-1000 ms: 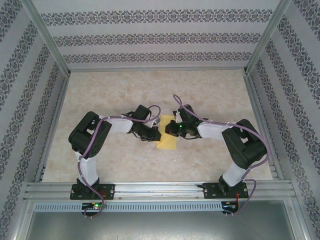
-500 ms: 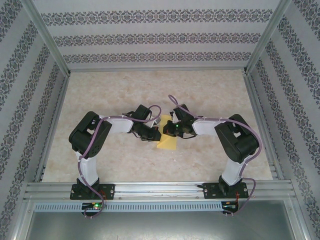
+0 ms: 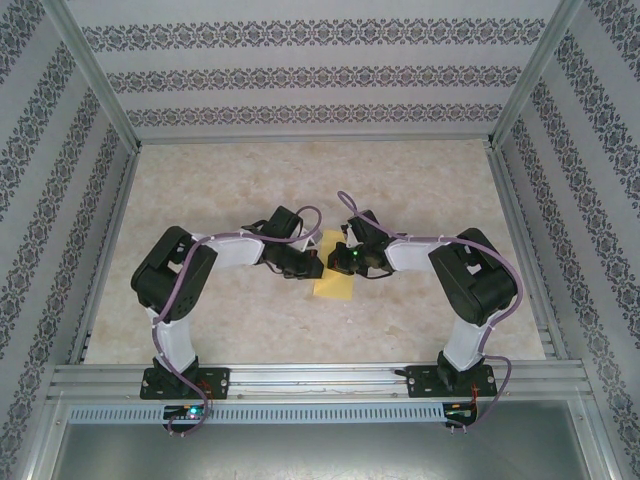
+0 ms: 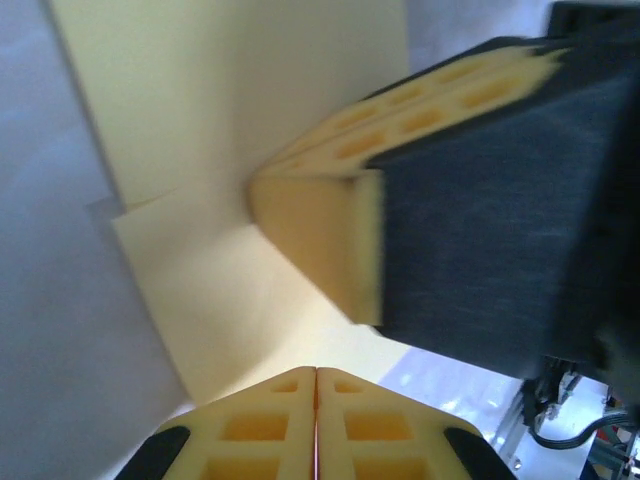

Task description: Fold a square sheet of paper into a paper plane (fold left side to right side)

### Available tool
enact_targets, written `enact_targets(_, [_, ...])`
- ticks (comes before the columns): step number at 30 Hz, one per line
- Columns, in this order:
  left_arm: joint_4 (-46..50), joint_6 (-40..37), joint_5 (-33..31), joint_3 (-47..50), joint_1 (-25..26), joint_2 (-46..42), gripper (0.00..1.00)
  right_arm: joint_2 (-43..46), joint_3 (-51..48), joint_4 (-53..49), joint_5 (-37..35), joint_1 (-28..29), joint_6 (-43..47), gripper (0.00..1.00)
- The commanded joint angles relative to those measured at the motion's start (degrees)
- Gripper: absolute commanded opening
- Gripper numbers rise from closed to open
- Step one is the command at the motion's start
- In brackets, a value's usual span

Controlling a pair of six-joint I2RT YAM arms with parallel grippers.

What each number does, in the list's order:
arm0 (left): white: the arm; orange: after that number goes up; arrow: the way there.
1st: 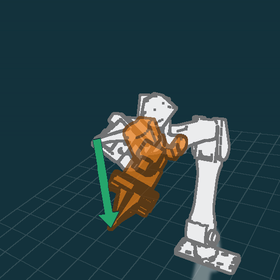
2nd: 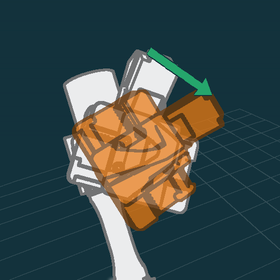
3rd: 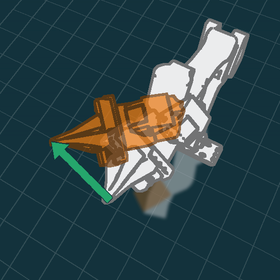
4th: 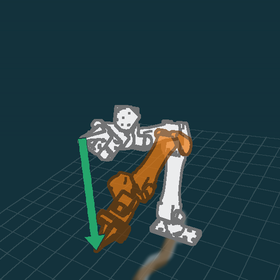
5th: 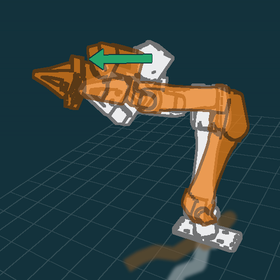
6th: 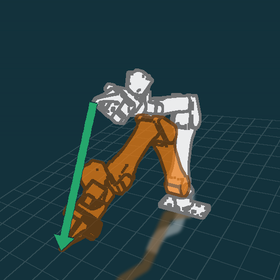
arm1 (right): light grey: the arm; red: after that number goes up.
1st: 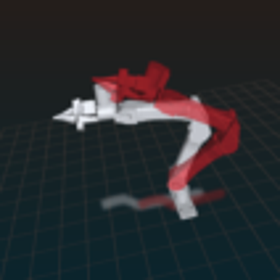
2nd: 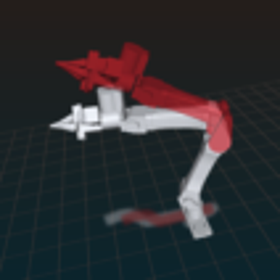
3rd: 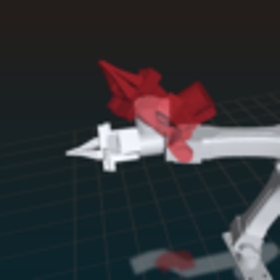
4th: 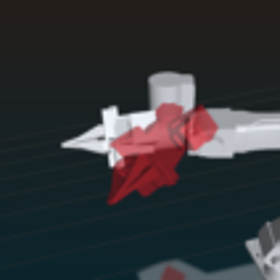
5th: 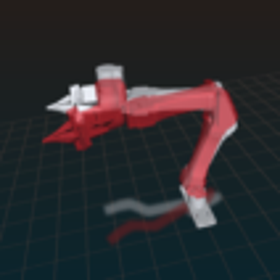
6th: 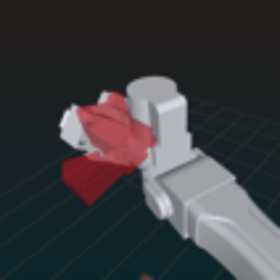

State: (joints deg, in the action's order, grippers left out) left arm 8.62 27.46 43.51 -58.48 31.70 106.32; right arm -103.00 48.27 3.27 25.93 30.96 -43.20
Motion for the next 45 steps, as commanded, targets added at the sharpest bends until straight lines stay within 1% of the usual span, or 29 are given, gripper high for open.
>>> enact_targets(1, [0.6, 0.7, 1.1, 0.3, 1.2, -2.8, 0.08, -0.9, -3.5, 1.2, -0.6, -0.3, 0.0, 0.0])
enact_targets(8, [1.1, 0.8, 1.4, 0.4, 2.6, -1.5, 0.08, -0.6, -6.5, 5.0, -0.2, -0.7, -0.5, 0.0])
enact_targets(11, [0.9, 1.0, 0.6, 0.3, 2.8, -0.4, 0.08, -0.5, -7.3, 6.2, -0.1, -0.9, -0.9, 0.0])
enact_targets(18, [3.1, -0.7, -3.3, -0.6, 2.9, 2.0, 0.08, -0.4, -7.3, 6.2, 0.4, -0.8, -0.7, 0.0])
enact_targets(26, [4.5, -1.9, -5.1, 1.3, 2.9, 2.9, 0.08, -0.8, -7.1, 5.1, 0.4, -1.1, -0.1, 0.0])
enact_targets(33, [5.7, -3.2, -5.3, 4.6, 2.9, 0.6, 0.08, -1.2, -7.0, 3.8, 0.6, -2.0, 0.7, 0.0])
enact_targets(39, [6.5, -4.0, -4.6, 8.2, 3.1, -3.2, 0.08, -1.2, -7.1, 3.2, 0.9, -2.8, 1.4, 0.0])
enact_targets(45, [8.5, -4.4, -5.7, 10.2, 3.1, -7.3, 0.08, -0.8, -6.8, 2.8, 1.2, -2.8, 1.7, 0.0])
